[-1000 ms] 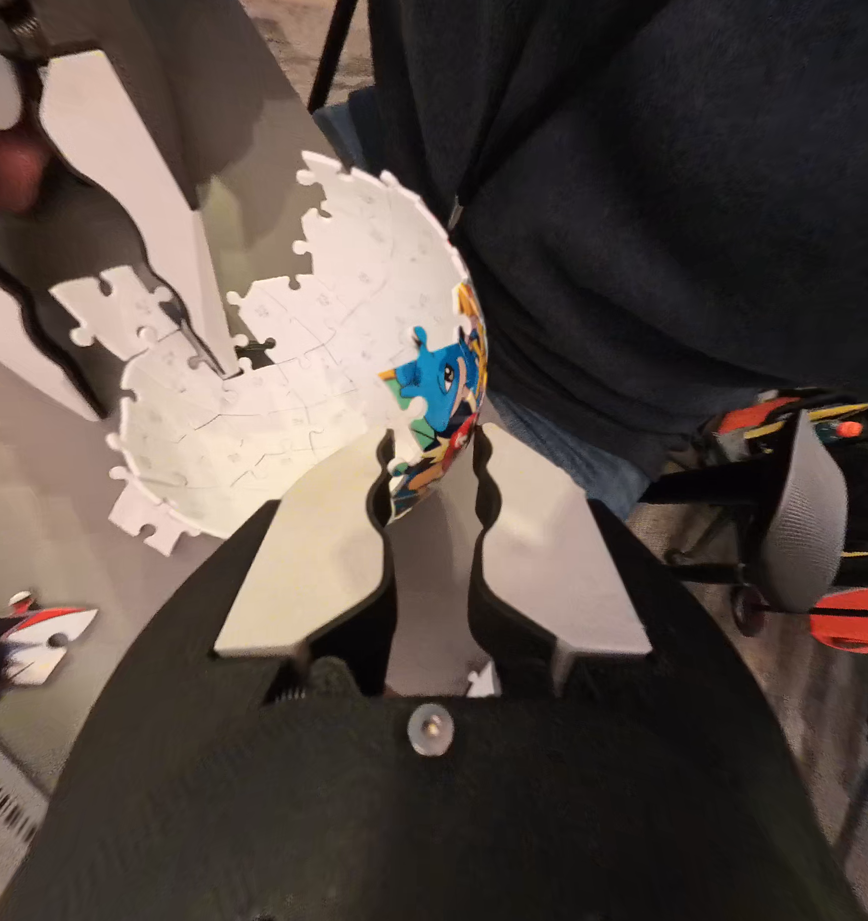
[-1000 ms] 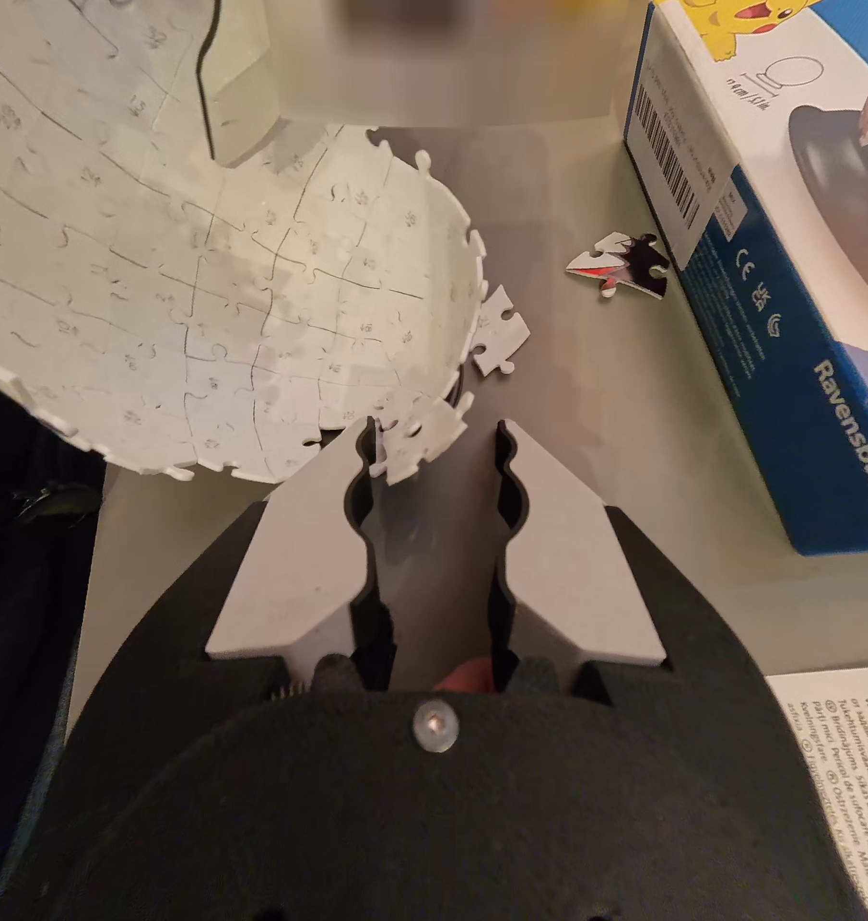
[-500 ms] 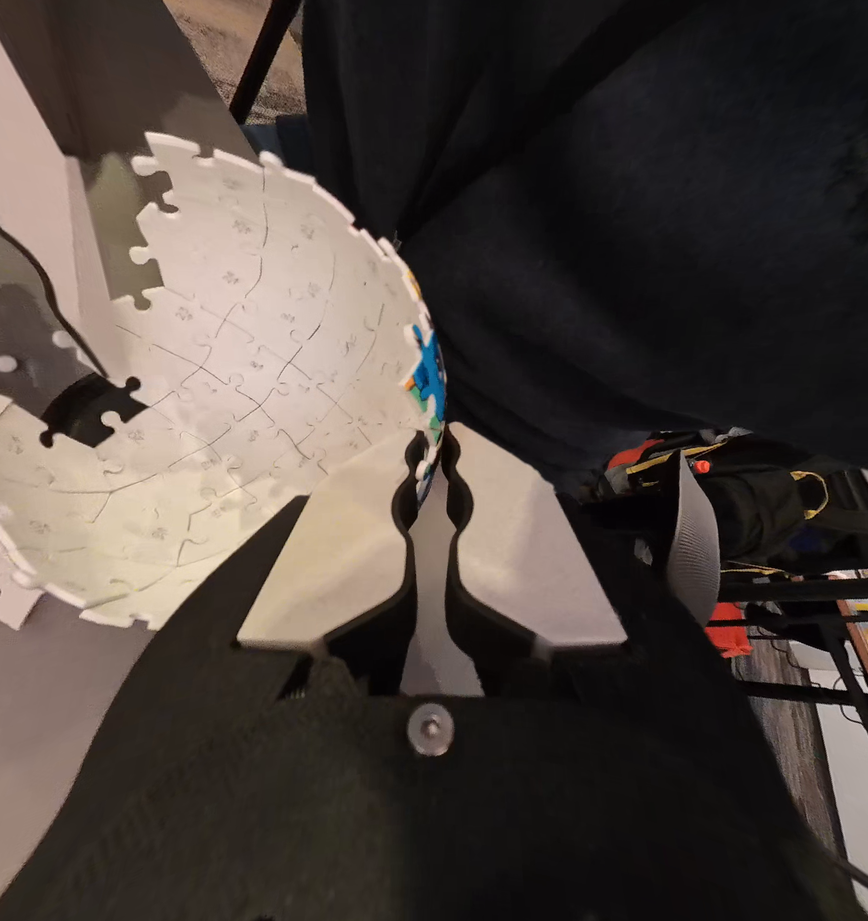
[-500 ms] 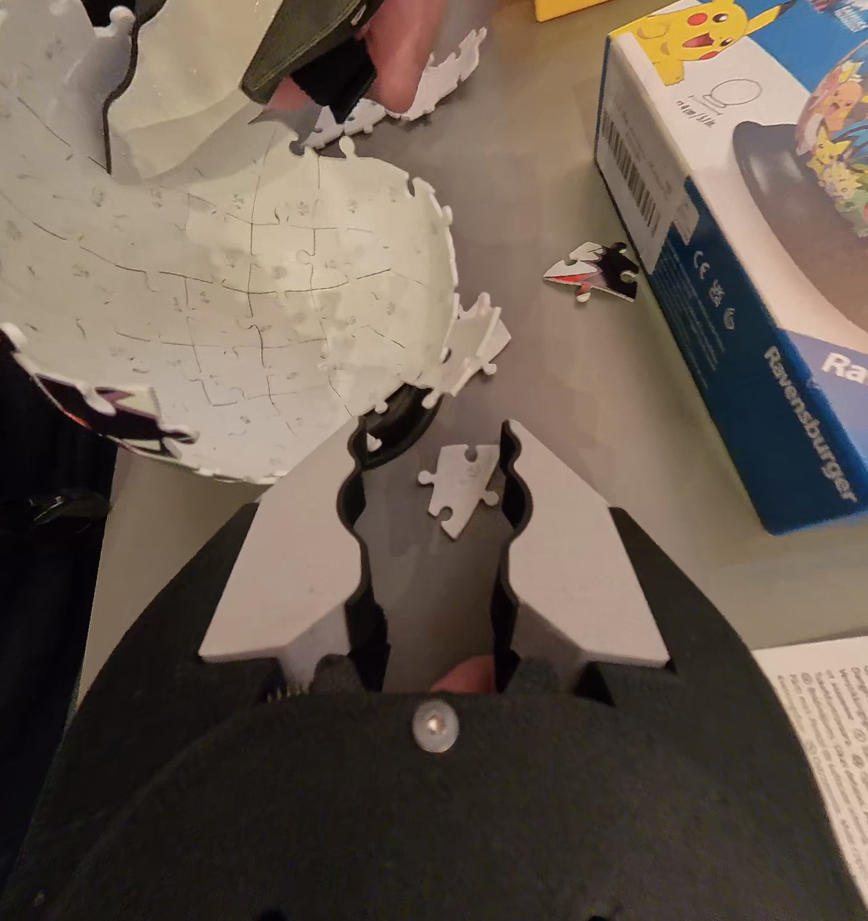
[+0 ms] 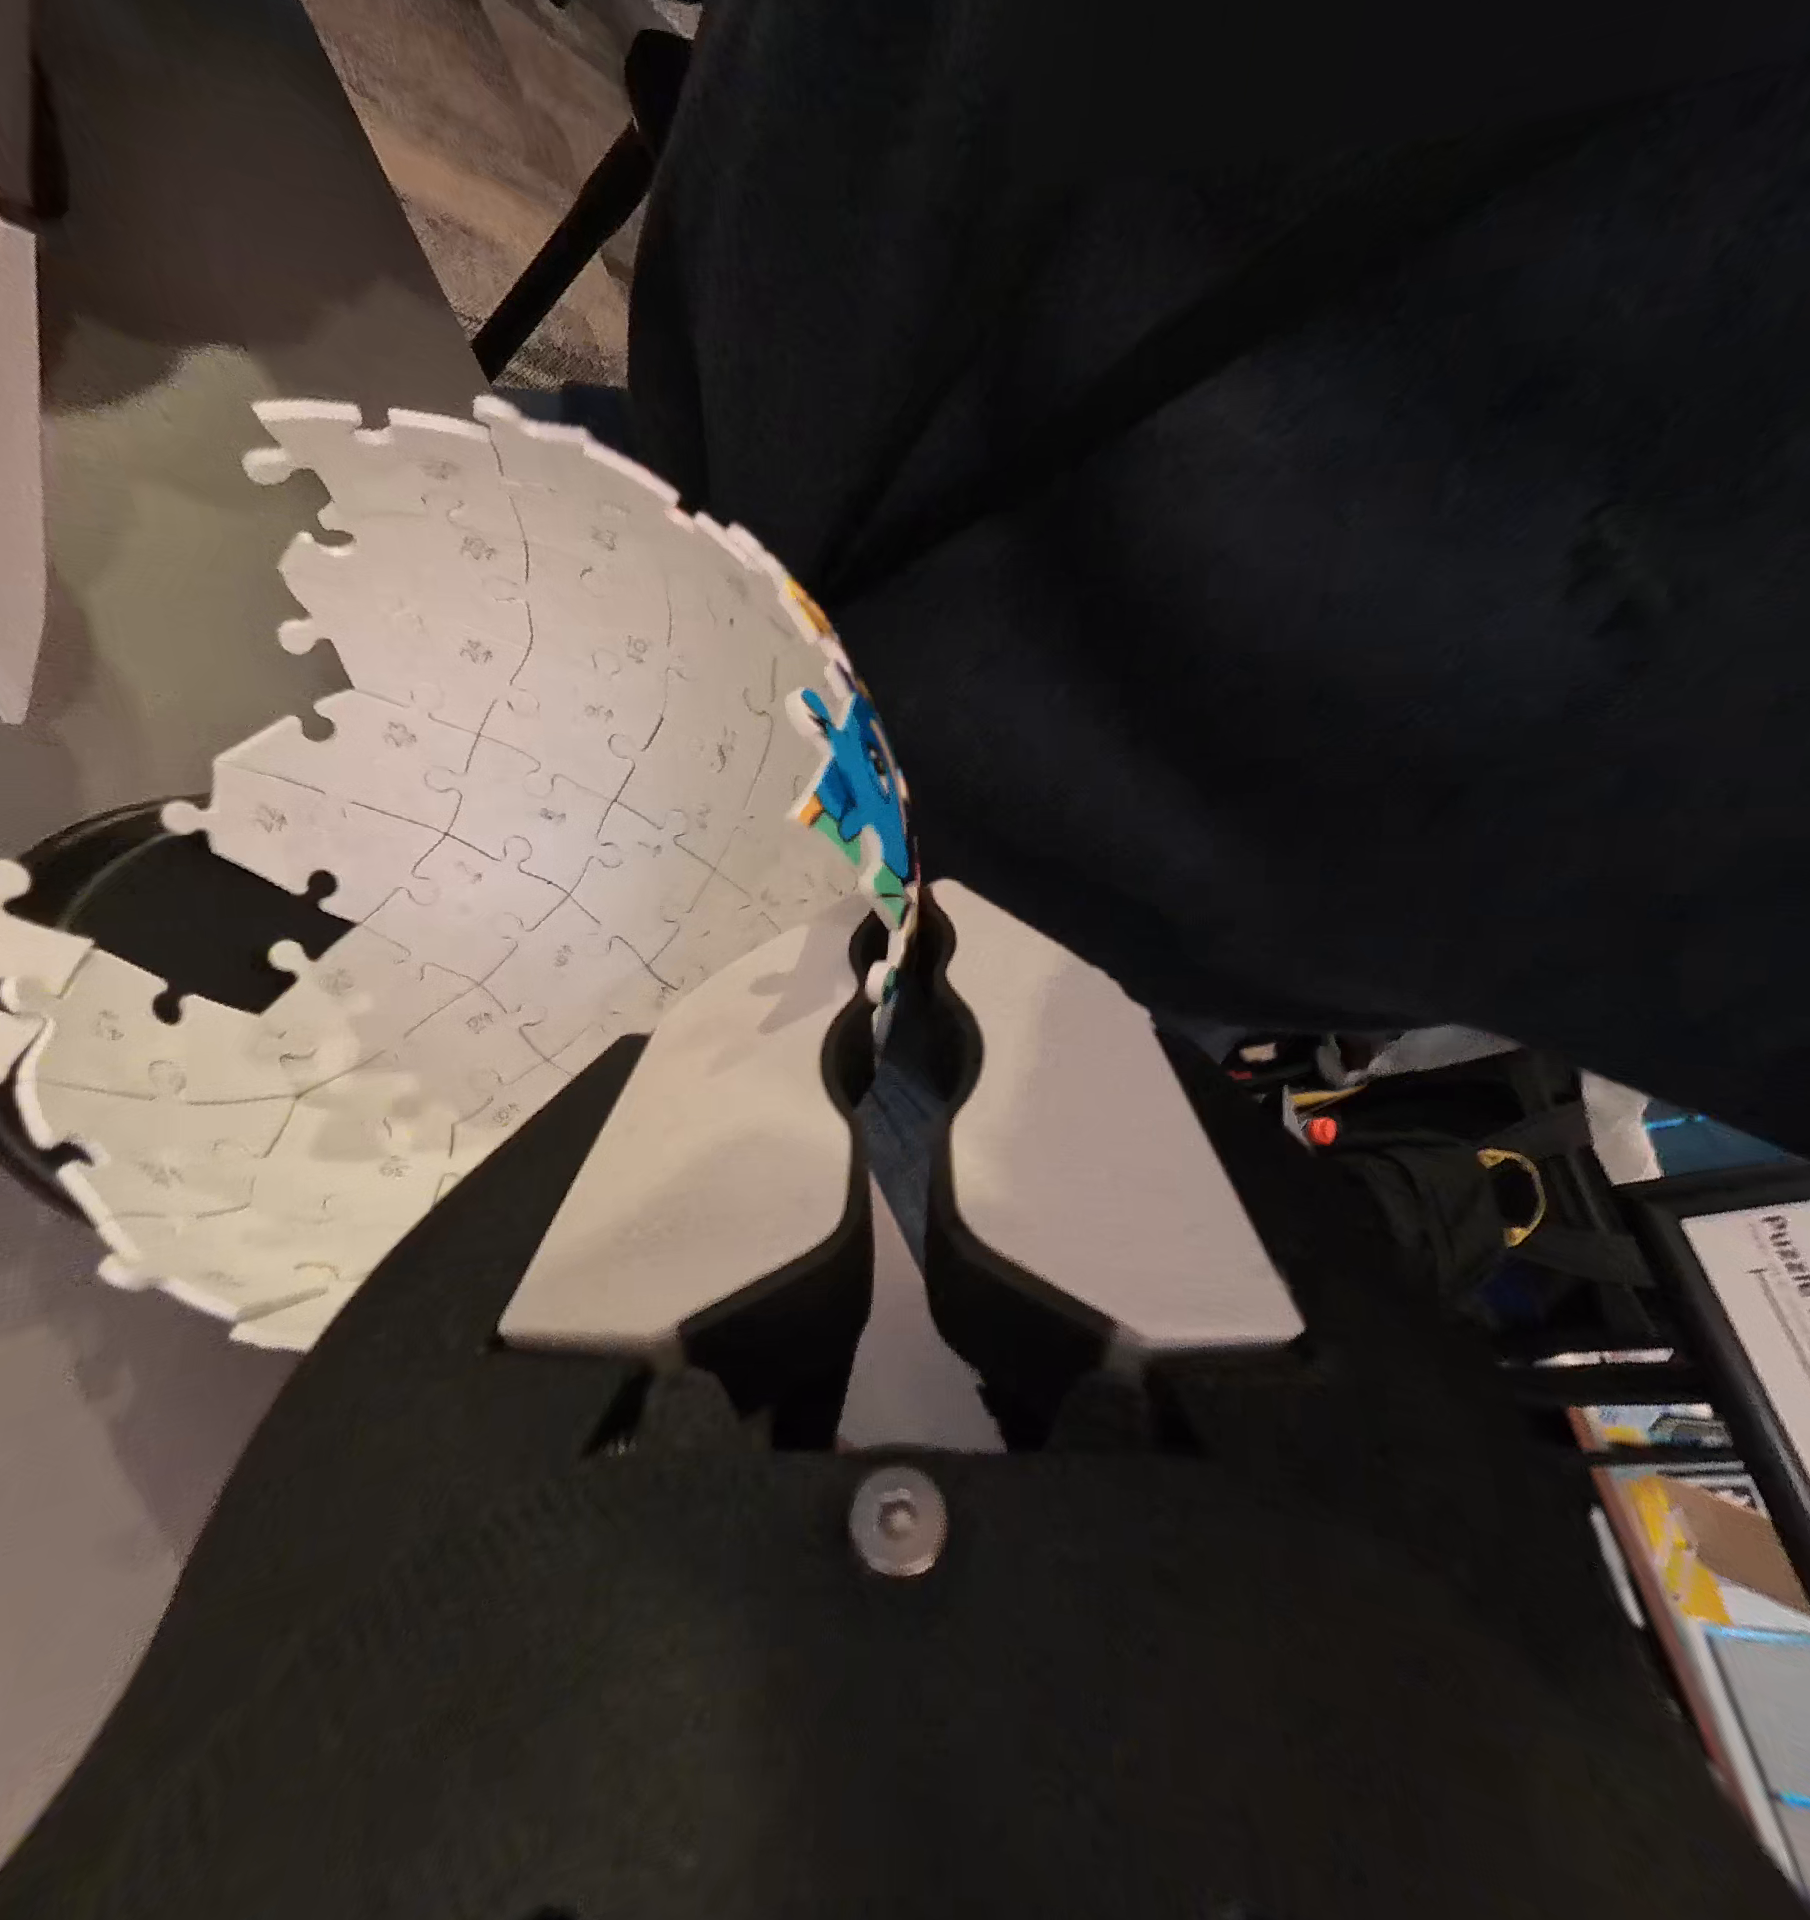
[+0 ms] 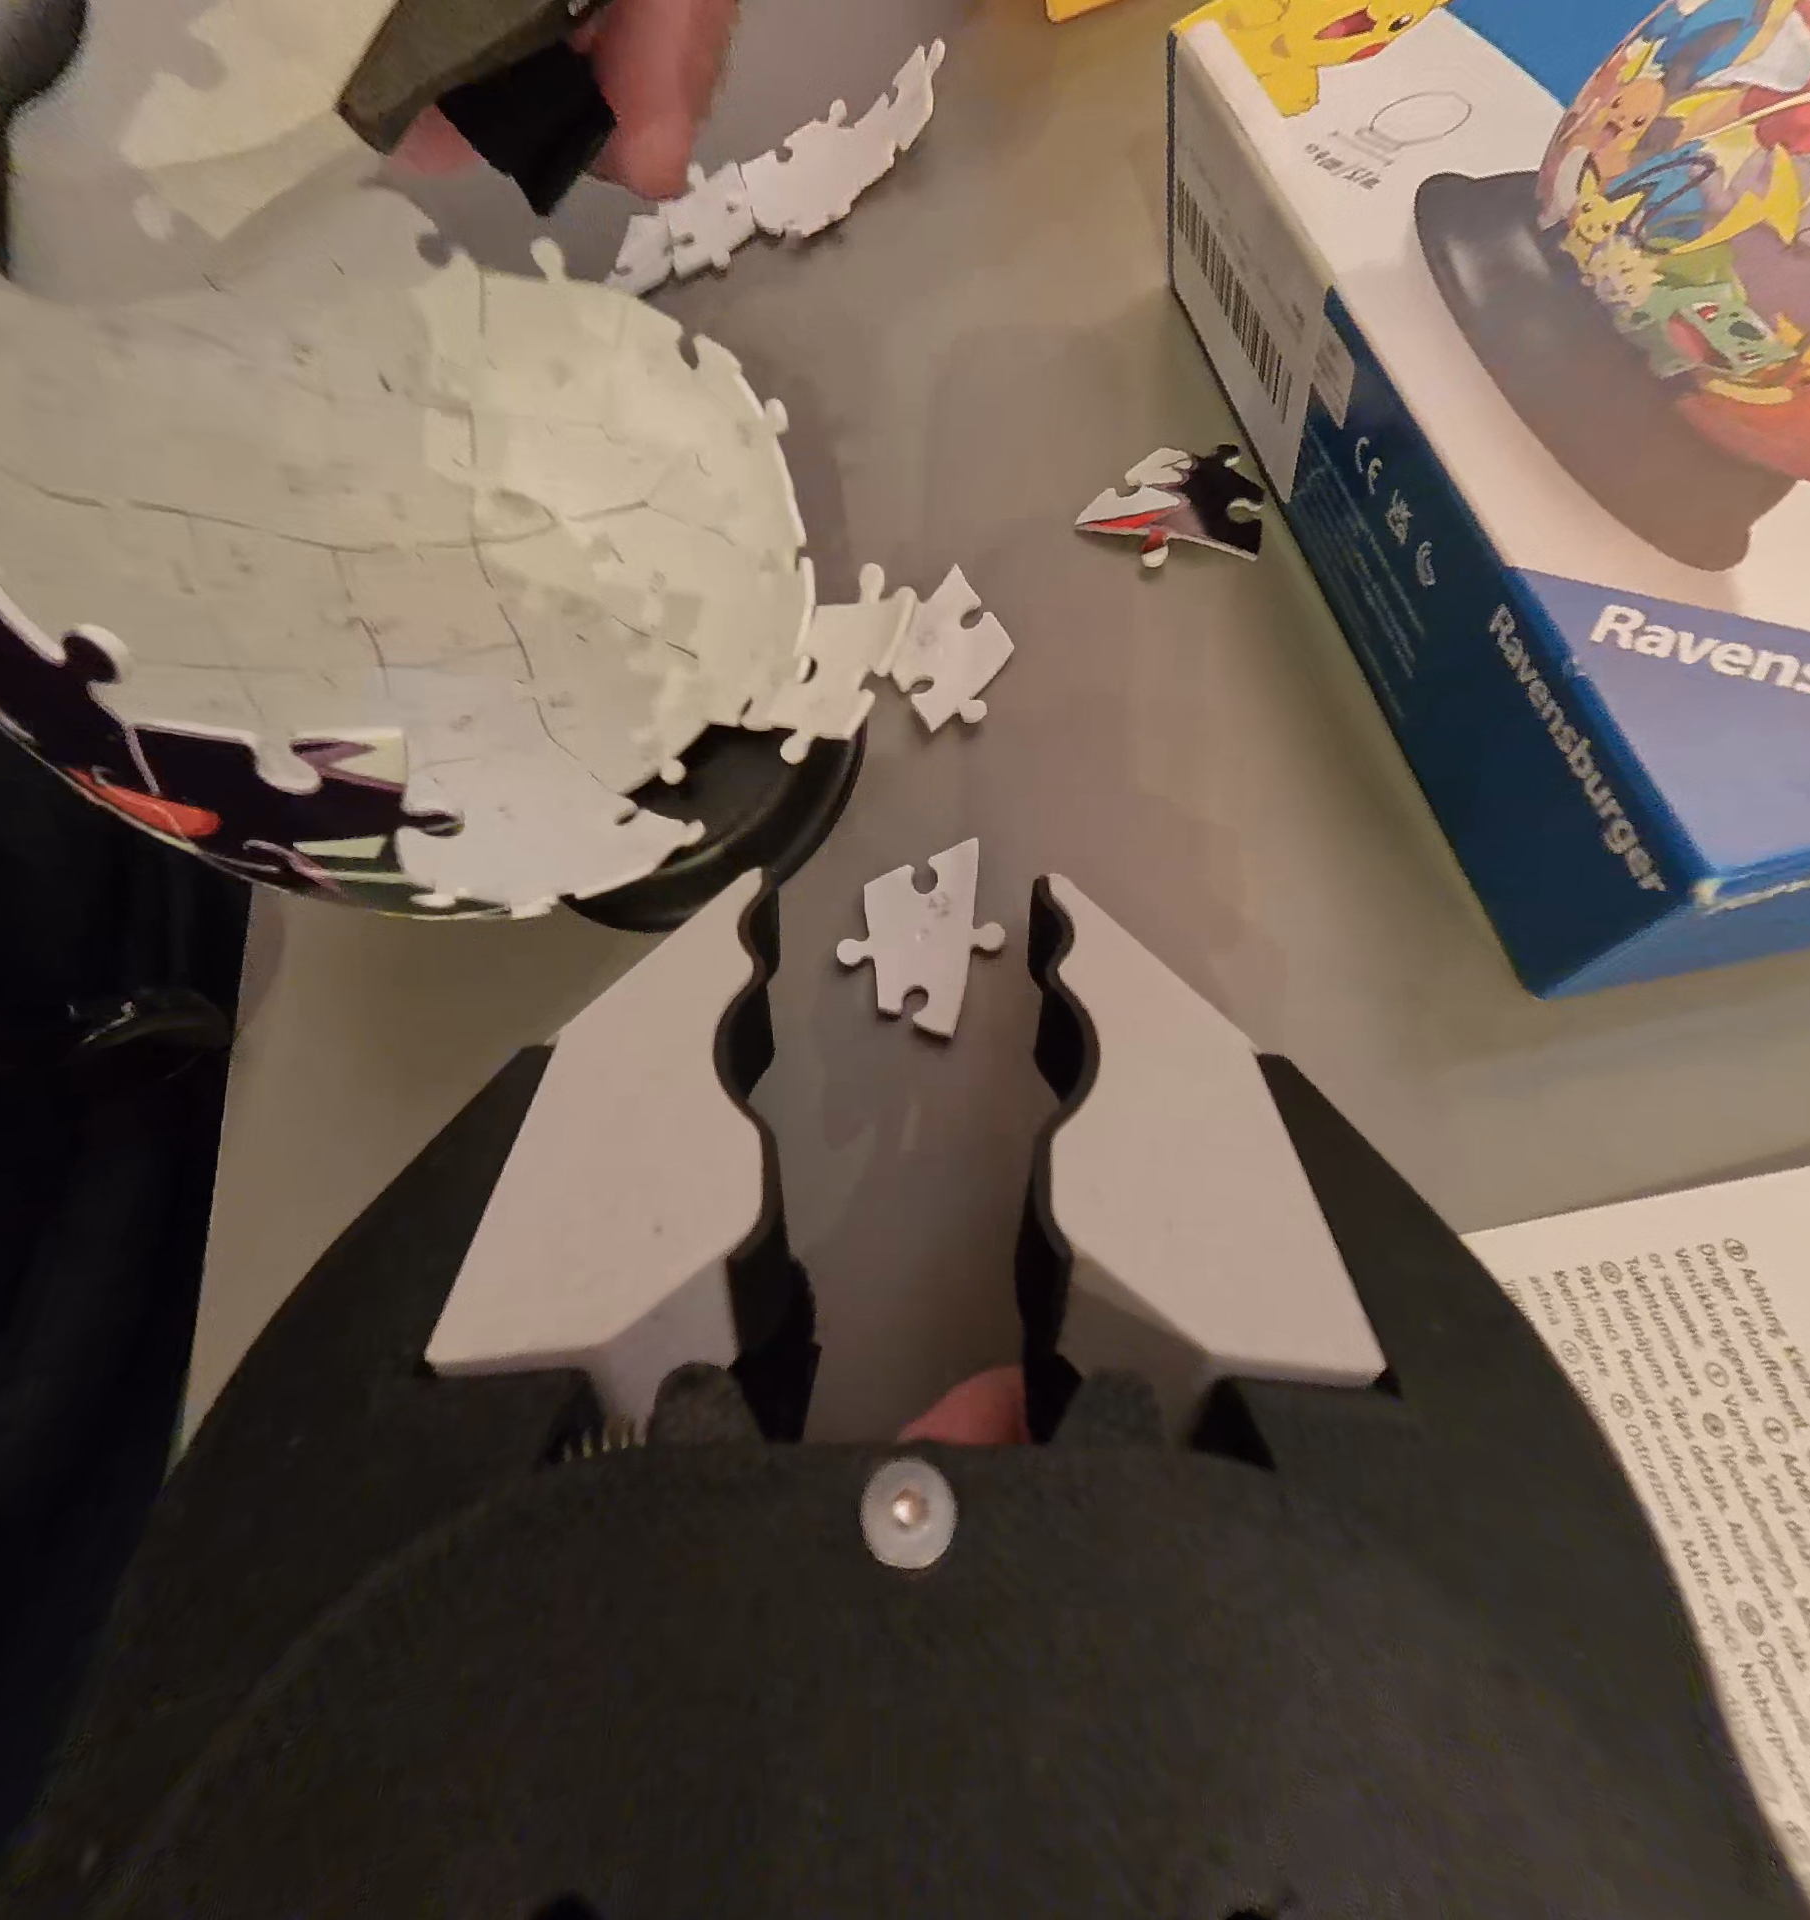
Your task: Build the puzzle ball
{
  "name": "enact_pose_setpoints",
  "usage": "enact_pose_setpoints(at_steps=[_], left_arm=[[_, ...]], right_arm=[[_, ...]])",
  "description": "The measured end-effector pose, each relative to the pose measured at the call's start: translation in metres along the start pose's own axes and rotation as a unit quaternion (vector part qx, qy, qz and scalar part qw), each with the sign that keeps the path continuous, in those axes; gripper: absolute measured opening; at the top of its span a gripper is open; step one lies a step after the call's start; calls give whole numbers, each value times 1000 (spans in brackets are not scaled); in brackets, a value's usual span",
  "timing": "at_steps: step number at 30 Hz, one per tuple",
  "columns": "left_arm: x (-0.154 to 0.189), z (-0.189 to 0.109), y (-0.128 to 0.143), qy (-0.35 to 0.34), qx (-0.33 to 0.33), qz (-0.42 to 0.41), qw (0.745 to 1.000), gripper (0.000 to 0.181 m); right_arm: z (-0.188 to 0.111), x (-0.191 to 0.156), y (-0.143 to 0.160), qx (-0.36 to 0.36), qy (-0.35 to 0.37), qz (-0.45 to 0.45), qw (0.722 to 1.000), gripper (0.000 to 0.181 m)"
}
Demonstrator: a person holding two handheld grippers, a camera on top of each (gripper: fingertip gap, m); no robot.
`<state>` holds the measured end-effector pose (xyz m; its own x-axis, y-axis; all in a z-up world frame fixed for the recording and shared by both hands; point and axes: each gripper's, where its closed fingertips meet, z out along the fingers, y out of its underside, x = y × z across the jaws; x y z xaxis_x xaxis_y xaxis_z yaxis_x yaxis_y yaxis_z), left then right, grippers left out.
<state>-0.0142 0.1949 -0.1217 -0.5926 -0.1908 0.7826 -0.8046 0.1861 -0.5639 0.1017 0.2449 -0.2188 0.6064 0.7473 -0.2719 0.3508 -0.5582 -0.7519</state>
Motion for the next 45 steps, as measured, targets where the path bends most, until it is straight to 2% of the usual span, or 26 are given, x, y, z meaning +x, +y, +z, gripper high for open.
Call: enact_pose_setpoints(at_steps=[6,15,20,26,38,41,45], left_arm=[[10,-5,-13,11,68,-42,997,4],[20,-1,-19,50,129,-101,985,5],[18,-1,-23,65,164,-124,976,5],[14,-7,-26,65,192,-136,970,5],[10,-4,-22,76,206,-158,963,5],[10,-4,-23,74,207,-156,963,4],[9,-4,-23,79,210,-160,961,5]], right_arm=[[5,0,4,-22,9,-25,999,46],[8,-1,5,-30,17,-37,999,46],[9,6,5,-40,50,-52,997,35],[9,10,6,-41,73,-65,994,14],[6,7,4,-24,71,-55,996,2],[4,7,4,-22,65,-50,996,2],[1,5,7,-30,51,-47,997,22]])
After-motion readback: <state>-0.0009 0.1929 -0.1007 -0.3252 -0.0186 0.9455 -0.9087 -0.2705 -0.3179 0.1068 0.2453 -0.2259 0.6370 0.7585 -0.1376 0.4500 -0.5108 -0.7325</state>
